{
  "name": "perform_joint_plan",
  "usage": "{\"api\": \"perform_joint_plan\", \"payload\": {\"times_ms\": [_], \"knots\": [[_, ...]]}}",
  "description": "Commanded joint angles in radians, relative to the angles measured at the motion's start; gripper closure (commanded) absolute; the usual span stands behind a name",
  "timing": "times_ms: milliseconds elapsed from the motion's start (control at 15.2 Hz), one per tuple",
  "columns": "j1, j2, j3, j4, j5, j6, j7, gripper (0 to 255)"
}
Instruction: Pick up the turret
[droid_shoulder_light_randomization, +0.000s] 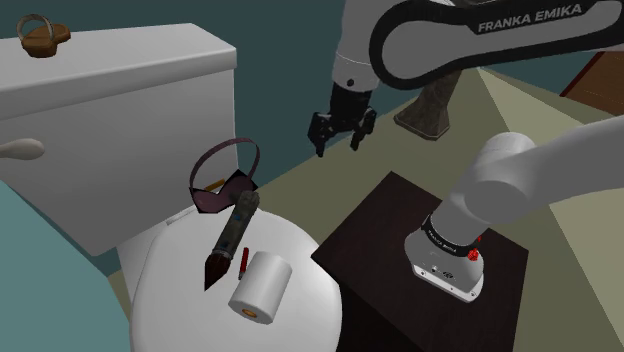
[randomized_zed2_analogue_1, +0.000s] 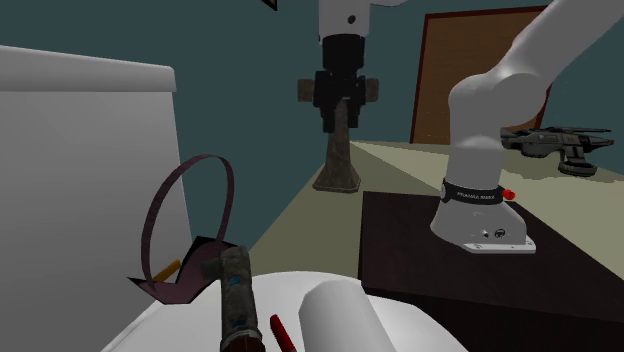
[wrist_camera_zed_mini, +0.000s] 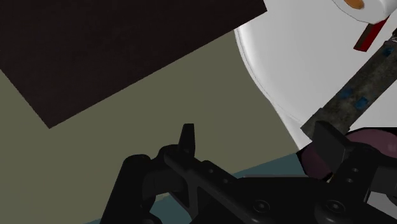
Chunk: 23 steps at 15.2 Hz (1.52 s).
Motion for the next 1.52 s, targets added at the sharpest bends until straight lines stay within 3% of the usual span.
{"api": "perform_joint_plan", "payload": {"times_ms": [0, 462, 792, 924, 1122, 1254, 1452], "knots": [[0.004, 0.050, 0.039, -0.012, 0.036, 0.078, 0.050, 0], [-0.006, 0.297, 0.187, 0.000, 0.114, 0.366, 0.226, 0], [-0.051, 0.524, 0.294, 0.058, 0.070, 0.572, 0.391, 0], [-0.076, 0.625, 0.332, 0.091, 0.003, 0.650, 0.485, 0], [-0.086, 0.786, 0.345, 0.151, -0.171, 0.752, 0.675, 0], [-0.048, 0.889, 0.303, 0.201, -0.305, 0.802, 0.812, 0], [0.057, 1.020, 0.197, 0.290, -0.445, 0.856, 0.972, 0]]}}
